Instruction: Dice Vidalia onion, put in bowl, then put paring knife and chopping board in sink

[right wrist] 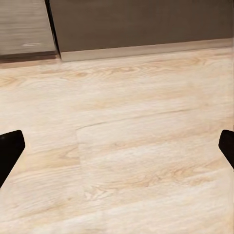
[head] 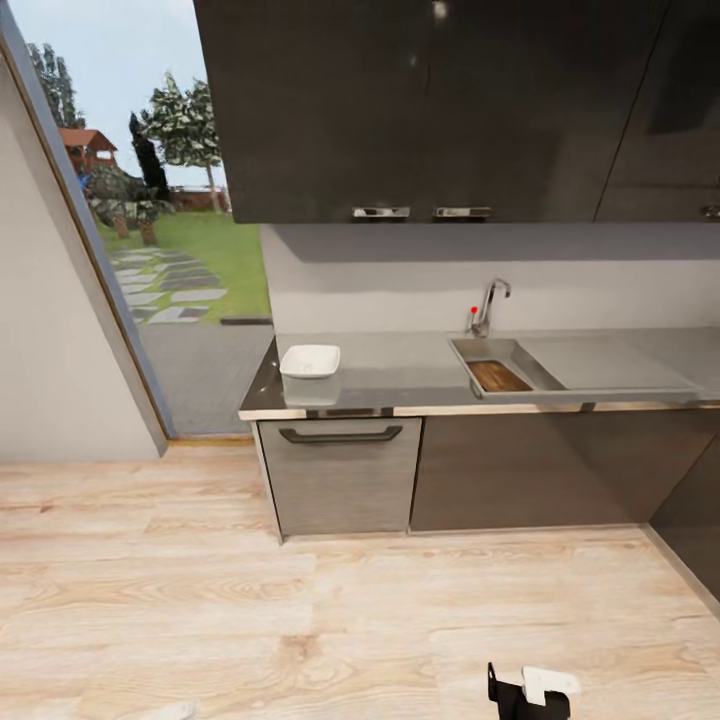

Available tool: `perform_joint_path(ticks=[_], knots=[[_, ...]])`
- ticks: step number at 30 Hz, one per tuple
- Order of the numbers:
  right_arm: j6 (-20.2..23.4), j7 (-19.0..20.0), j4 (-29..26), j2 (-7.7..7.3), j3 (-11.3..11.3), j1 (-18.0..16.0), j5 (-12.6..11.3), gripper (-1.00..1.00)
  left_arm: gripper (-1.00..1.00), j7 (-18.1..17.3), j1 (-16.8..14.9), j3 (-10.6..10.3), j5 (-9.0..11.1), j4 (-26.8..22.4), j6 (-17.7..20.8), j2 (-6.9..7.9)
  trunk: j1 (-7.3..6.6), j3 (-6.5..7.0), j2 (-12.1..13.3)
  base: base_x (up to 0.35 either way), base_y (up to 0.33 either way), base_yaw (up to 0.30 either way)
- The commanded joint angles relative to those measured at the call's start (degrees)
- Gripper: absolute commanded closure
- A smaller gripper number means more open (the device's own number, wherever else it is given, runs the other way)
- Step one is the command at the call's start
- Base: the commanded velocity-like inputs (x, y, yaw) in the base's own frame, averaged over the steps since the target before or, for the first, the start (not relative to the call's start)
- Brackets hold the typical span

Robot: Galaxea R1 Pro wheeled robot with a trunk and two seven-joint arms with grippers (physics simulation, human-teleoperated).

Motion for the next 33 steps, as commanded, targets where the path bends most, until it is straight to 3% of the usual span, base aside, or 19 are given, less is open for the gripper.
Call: perform_joint_path(ticks=[1, 4, 6, 9, 12, 14, 16, 18, 21, 23, 28, 33], knots=[[0.04, -0.45, -0.04, -0.06, 0.48, -0.03, -0.2, -1.0, -1.0, 0.01, -0.06, 0.09, 0.15, 0.19, -0.19, 0.0, 0.03, -0.08, -0.11, 0.0, 0.0, 0.0], [0.69, -1.37, -0.02, -0.34, 0.42, -0.03, -0.26, -1.0, -1.0, 0.03, -0.06, 0.09, 0.11, 2.74, -0.1, -0.01, 0.03, -0.04, -0.11, 0.0, 0.0, 0.0], [3.48, -2.8, 0.08, -0.84, 0.41, 0.21, -0.27, -1.0, -1.0, 0.12, -0.06, 0.09, 0.19, 3.91, 0.21, 0.09, 0.03, -0.03, -0.11, 0.0, 0.0, 0.0], [12.14, -4.42, 0.12, -3.93, 0.41, 2.39, -0.29, -1.0, -1.0, 0.2, 0.02, 0.11, 0.29, 4.49, 0.55, 0.42, 0.03, -0.03, -0.11, 0.0, 0.0, 0.0], [16.37, -4.48, 0.13, -5.36, 0.41, 6.56, -0.33, -1.0, -1.0, -1.03, 1.38, 0.09, 0.32, 4.64, 2.66, 2.29, 0.03, -0.02, -0.11, 0.0, 0.0, 0.0], [17.18, -3.62, 0.09, -5.59, 0.42, 10.28, -0.34, -1.0, -1.0, -6.3, 2.78, 0.09, 0.33, 4.71, 6.11, 3.75, 0.03, -0.02, -0.11, 0.0, 0.0, 0.0], [17.91, 2.25, 0.13, -5.61, 0.42, 15.95, -0.4, -1.0, -1.0, -16.57, 5.53, 0.09, 0.34, 4.76, 11.28, 6.13, 0.03, -0.02, -0.11, 0.0, 0.0, 0.0], [19.72, 6.68, 0.13, -5.59, 0.41, 19.3, -0.52, -1.0, -1.0, -19.81, 8.57, 0.09, 0.34, 4.77, 13.02, 6.89, 0.03, -0.02, -0.11, 0.0, 0.0, 0.0], [28.7, 9.26, 0.08, -5.47, 0.34, 21.21, -0.92, -1.0, -1.0, -20.89, 13.66, 0.04, 0.34, 4.77, 13.79, 6.92, 0.03, -0.02, -0.11, 0.0, 0.0, 0.0], [31.87, 10.1, 0.02, -5.43, 0.28, 21.44, -1.92, -1.0, -1.0, -21.07, 15.0, 0.02, 0.34, 4.77, 14.58, 6.64, 0.03, -0.02, -0.11, 0.0, 0.0, 0.0], [34.16, 10.2, -0.18, -5.55, 0.13, 21.58, -7.24, -1.0, -1.0, -21.05, 15.93, 0.0, 0.26, 4.7, 21.54, 6.08, 0.03, -0.02, -0.11, 0.0, 0.0, 0.0], [34.24, 9.97, -0.29, -5.59, 0.13, 21.59, -8.47, -1.0, -1.0, -20.88, 16.0, -0.04, 0.23, 4.71, 22.7, 5.92, 0.03, -0.02, -0.11, 0.0, 0.0, 0.0]])
